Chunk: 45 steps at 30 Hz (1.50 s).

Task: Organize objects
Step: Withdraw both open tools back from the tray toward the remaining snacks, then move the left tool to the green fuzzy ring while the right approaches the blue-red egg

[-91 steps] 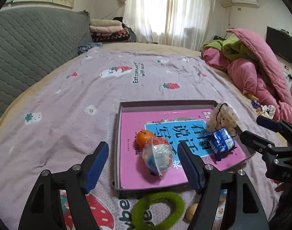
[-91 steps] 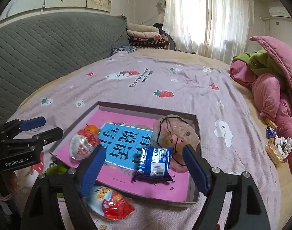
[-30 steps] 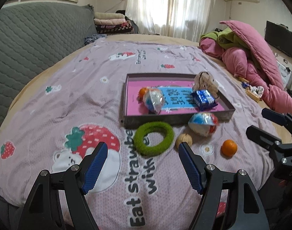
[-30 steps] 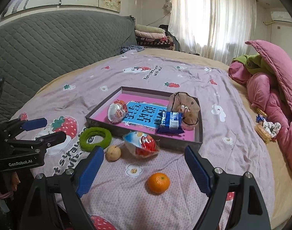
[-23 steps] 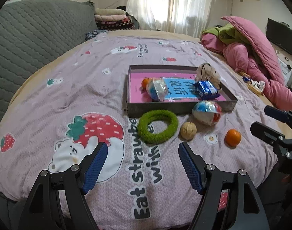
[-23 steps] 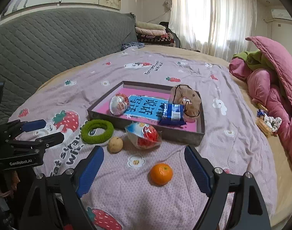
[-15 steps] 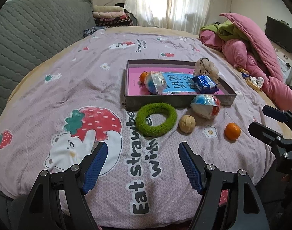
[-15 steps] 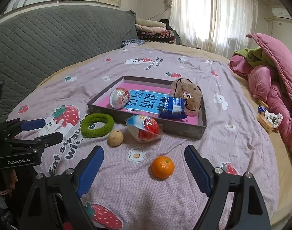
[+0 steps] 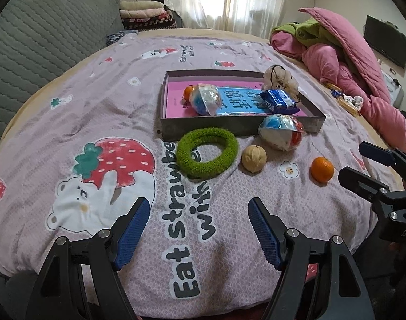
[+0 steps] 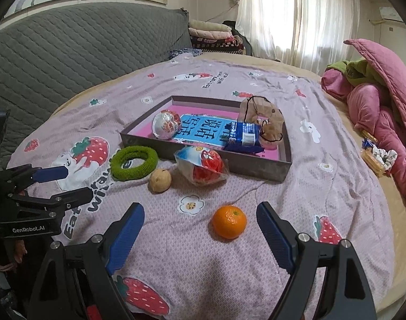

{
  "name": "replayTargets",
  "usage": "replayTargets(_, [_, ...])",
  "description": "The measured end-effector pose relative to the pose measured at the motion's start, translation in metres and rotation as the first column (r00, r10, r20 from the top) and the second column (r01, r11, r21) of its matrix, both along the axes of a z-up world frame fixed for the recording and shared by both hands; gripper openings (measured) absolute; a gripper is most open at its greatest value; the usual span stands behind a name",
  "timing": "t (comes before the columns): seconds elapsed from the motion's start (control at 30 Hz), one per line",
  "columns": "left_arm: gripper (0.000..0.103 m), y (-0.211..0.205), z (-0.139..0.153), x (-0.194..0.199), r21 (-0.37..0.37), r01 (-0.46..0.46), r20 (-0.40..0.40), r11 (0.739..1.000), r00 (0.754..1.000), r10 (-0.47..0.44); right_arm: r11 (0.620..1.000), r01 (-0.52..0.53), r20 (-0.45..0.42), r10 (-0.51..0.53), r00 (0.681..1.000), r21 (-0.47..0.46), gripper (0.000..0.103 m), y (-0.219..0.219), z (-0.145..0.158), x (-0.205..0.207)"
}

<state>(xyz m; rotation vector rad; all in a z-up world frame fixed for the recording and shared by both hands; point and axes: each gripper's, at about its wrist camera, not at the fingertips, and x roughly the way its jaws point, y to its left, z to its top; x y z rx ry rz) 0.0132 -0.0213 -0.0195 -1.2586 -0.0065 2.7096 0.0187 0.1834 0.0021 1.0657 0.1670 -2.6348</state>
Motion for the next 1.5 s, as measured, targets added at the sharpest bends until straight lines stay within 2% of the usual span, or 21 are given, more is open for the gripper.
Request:
replayTargets(0.57, [0.077,0.006,-0.018,-0.031,0.011,0.019,0.033,1.000,0.999,-0.020,1.000,-0.008,0.034,0.008,0.999,0.006,0.086,-0.001,-0.017,-0.023])
replayTargets(1.5, [0.077,0.018,-0.036,-0.076,-0.030,0.031,0.059,0.999,0.998,-0.030,0.998,-0.044,0.063,0.041,0.997,0.051,0.086,-0.011,-0.033,-0.073])
